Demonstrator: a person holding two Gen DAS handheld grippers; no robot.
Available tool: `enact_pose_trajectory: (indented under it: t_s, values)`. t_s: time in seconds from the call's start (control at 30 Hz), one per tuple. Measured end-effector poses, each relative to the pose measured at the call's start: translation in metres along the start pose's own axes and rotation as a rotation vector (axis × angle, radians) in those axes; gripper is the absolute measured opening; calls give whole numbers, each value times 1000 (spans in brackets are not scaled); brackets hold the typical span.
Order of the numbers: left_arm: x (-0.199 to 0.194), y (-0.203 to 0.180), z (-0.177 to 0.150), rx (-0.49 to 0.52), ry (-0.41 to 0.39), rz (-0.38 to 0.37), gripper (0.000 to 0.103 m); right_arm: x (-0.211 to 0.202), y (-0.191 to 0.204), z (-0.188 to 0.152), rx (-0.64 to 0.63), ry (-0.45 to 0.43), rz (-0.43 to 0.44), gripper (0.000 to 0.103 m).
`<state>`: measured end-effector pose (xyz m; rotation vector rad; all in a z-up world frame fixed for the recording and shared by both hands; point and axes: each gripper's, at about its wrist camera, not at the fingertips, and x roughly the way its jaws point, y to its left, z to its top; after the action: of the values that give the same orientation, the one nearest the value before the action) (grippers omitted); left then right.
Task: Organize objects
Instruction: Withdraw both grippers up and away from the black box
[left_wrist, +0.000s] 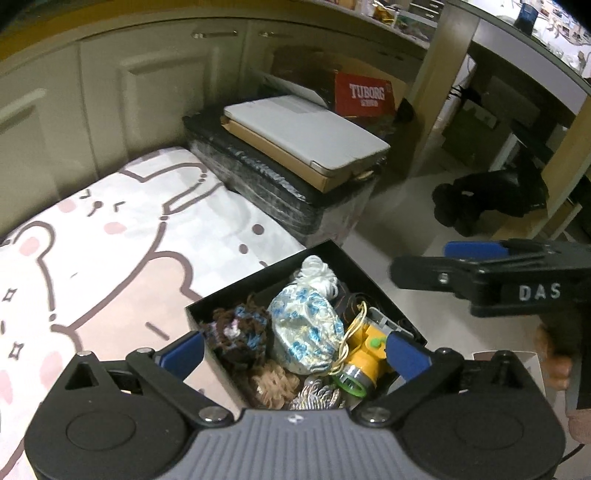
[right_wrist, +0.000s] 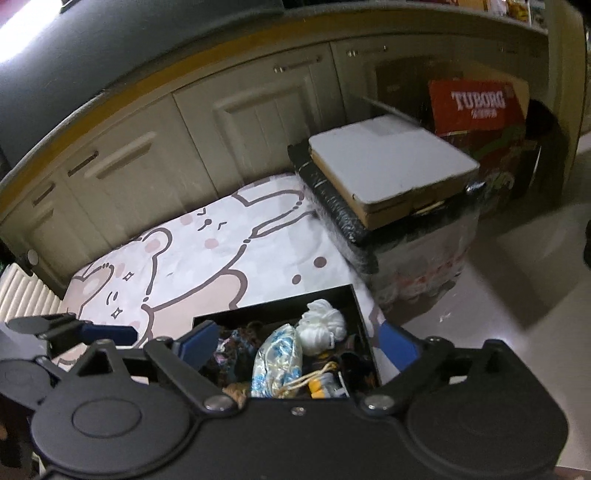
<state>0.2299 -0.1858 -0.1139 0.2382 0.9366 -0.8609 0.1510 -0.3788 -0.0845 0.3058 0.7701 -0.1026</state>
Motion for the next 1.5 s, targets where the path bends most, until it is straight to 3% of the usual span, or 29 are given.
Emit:
enact_pose_trajectory:
  t_s: [0.17, 0.43, 0.8, 0.9, 1.03, 1.5]
  values:
    - [-29, -5, -6, -35, -24, 46, 103, -30, 9, -4, -38, -21, -10, 99]
    - [-97, -17, -15, -89, -129, 132, 103, -90, 25, -4, -91, -77, -20, 101]
    - [-167, -39, -32, -99, -221, 268, 103, -147, 34, -15, -125, -119, -28, 103]
    - [-178, -46, -36, -96, -239, 303, 103, -156, 34, -19, -121, -118, -28, 103]
    - [-189, -53, -44, -111, -253, 290, 103, -166, 33, -25, -118, -118, -30, 103]
    - [-195, -56, -77, -171, -201, 337, 103, -180, 48, -51, -128, -89, -47, 103]
